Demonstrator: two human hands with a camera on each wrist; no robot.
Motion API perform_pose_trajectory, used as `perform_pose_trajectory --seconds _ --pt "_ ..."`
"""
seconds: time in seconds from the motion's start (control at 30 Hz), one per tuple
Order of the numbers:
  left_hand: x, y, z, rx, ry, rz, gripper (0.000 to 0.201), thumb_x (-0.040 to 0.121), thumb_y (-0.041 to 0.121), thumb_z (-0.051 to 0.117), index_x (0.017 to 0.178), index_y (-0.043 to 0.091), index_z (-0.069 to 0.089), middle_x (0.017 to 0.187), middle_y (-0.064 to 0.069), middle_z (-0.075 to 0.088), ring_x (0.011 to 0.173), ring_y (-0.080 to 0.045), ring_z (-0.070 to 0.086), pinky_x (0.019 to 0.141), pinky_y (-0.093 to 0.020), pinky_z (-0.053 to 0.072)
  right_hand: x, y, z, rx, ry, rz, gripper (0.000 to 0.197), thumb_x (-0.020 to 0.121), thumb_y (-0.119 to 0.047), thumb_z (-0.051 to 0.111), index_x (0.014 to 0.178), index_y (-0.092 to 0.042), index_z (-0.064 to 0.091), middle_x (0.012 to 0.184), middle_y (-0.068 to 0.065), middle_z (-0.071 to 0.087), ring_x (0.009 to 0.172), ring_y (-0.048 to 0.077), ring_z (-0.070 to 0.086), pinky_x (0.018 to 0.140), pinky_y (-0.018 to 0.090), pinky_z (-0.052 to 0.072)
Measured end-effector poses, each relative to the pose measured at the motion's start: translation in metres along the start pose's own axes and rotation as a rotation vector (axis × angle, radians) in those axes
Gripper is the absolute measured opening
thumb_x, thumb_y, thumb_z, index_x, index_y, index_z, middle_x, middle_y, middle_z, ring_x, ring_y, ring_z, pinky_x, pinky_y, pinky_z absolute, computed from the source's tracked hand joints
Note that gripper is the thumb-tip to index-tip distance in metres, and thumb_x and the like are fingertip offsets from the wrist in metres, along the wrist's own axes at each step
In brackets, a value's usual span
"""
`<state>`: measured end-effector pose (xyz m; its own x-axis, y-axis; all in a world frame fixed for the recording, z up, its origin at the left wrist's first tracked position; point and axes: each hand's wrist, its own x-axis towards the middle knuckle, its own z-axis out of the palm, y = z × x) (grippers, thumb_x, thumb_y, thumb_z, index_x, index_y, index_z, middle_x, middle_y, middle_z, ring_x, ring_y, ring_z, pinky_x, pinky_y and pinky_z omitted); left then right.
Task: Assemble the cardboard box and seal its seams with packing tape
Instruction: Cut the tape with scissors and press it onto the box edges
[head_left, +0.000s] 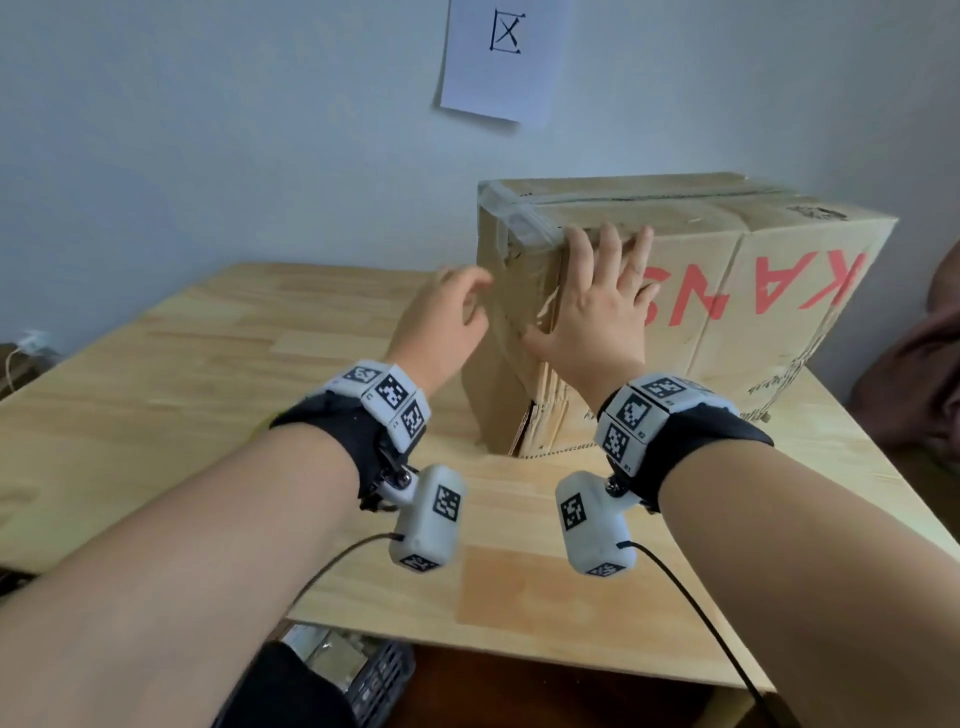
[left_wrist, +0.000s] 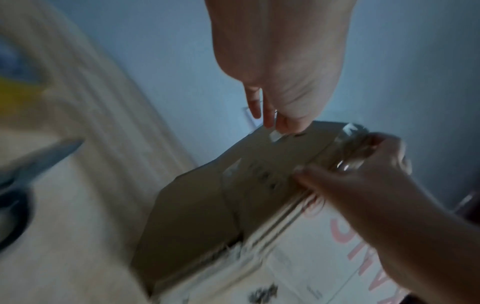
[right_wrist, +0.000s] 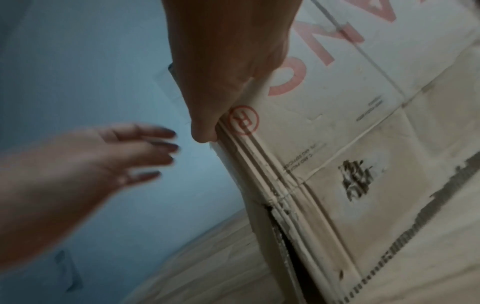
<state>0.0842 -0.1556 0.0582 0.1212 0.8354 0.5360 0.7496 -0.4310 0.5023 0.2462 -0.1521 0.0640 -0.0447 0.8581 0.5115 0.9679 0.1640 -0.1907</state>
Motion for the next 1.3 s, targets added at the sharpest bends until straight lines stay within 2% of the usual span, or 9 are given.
perform_pose_trajectory --seconds 0.1,0.27,0.4,0.53,0.63,0.8,0.97,1.1,1.3 --pt "0.025 0.014 -0.02 0.227 0.086 0.158 0.05 0.086 0.012 0.06 0.134 0.011 0.045 0.129 -0.013 0.043 0.113 -0.028 0.049 0.095 -0.036 0.042 -0.004 0.015 -0.007 0.041 -0.001 -0.036 0.092 0.078 -0.039 0.067 0.148 -0.014 0.012 0.154 0.012 0.008 0.143 0.041 -0.013 0.113 0.063 0.013" --pt "0.052 0.032 -0.023 0.53 -0.091 0.262 0.083 0.084 0.028 0.066 0.15 0.02 0.016 0.155 -0.006 0.017 0.141 -0.029 0.019 0.114 -0.043 0.019 -0.006 0.045 -0.016 0.082 0.042 -0.151 0.096 0.068 -0.036 0.078 0.142 -0.005 0.025 0.143 0.024 0.027 0.14 0.05 0.005 0.117 0.055 0.005" --pt "0.067 0.044 -0.009 0.609 -0.189 0.281 0.089 0.086 0.033 0.065 0.151 0.024 0.005 0.16 -0.001 0.003 0.147 -0.024 0.002 0.118 -0.043 0.002 -0.006 0.07 -0.024 0.155 0.1 -0.246 0.092 0.062 -0.024 0.083 0.136 -0.004 0.032 0.134 0.027 0.039 0.134 0.05 0.026 0.111 0.051 0.02" --pt "0.088 0.053 0.007 0.666 -0.278 0.31 0.083 0.089 0.022 0.06 0.151 0.025 0.006 0.16 0.001 0.003 0.147 -0.02 -0.001 0.117 -0.044 -0.006 -0.004 0.08 -0.036 0.1 0.068 -0.286 0.084 0.066 -0.047 0.063 0.134 -0.006 0.035 0.132 0.022 0.043 0.127 0.043 0.039 0.107 0.051 0.035" --pt "0.101 0.049 0.014 0.661 -0.317 0.276 0.075 0.089 0.019 0.057 0.15 0.029 0.014 0.159 0.002 0.015 0.147 -0.02 0.006 0.116 -0.047 -0.009 -0.001 0.075 -0.045 0.016 -0.003 -0.23 0.095 0.064 -0.071 0.054 0.134 -0.009 0.037 0.135 0.011 0.039 0.13 0.031 0.036 0.11 0.051 0.029" --pt "0.104 0.036 0.016 0.591 -0.23 0.294 0.067 0.086 0.023 0.06 0.144 0.034 0.03 0.146 0.004 0.042 0.132 -0.018 0.042 0.115 -0.046 -0.008 0.009 0.06 -0.051 -0.073 0.081 -0.189 0.062 0.08 -0.056 0.059 0.121 -0.011 0.047 0.121 0.008 0.047 0.116 0.031 0.045 0.109 0.049 0.028" --pt "0.094 0.045 0.015 0.573 -0.184 0.29 0.066 0.079 0.04 0.07 0.136 0.031 0.039 0.135 0.011 0.05 0.126 -0.013 0.044 0.107 -0.043 0.015 0.019 0.039 -0.056 -0.291 0.05 -0.199 0.034 0.092 -0.027 0.051 0.122 -0.012 0.047 0.121 0.007 0.053 0.113 0.031 0.05 0.103 0.042 0.029" --pt "0.087 0.053 0.012 0.592 -0.158 0.283 0.067 0.077 0.046 0.069 0.135 0.029 0.04 0.135 0.009 0.049 0.125 -0.016 0.044 0.102 -0.04 0.018 0.018 0.04 -0.061 -0.383 0.008 -0.236 0.031 0.093 -0.024 0.053 0.121 -0.013 0.047 0.117 0.006 0.055 0.108 0.03 0.054 0.096 0.038 0.032" --pt "0.068 0.057 0.005 0.611 -0.118 0.359 0.063 0.08 0.057 0.061 0.133 0.029 0.044 0.132 0.005 0.048 0.12 -0.022 0.041 0.098 -0.039 0.022 0.012 0.072 -0.075 -0.283 -0.029 -0.288 0.035 0.093 -0.026 0.054 0.126 -0.019 0.044 0.121 -0.001 0.052 0.111 0.024 0.055 0.11 0.045 0.016"
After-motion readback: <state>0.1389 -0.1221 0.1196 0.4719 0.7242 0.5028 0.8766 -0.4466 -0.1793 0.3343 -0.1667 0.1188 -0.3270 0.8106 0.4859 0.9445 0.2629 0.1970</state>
